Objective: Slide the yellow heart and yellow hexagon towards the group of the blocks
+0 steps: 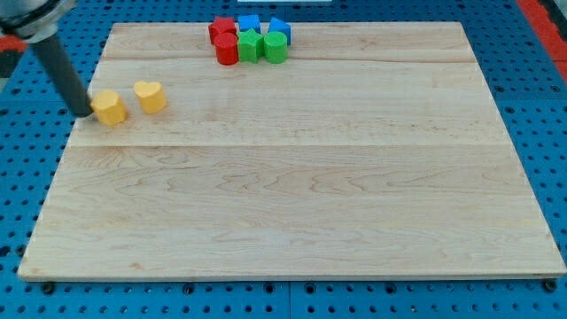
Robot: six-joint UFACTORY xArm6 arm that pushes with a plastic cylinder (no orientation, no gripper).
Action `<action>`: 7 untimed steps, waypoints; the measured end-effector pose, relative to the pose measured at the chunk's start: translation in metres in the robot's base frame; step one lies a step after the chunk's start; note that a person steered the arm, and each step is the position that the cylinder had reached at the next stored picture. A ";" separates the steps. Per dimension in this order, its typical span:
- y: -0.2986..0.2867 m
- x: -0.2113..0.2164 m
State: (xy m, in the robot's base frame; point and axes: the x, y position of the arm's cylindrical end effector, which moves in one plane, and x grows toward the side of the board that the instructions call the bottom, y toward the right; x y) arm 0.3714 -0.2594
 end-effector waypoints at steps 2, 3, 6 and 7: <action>0.125 -0.046; 0.087 -0.048; 0.076 0.032; 0.141 0.001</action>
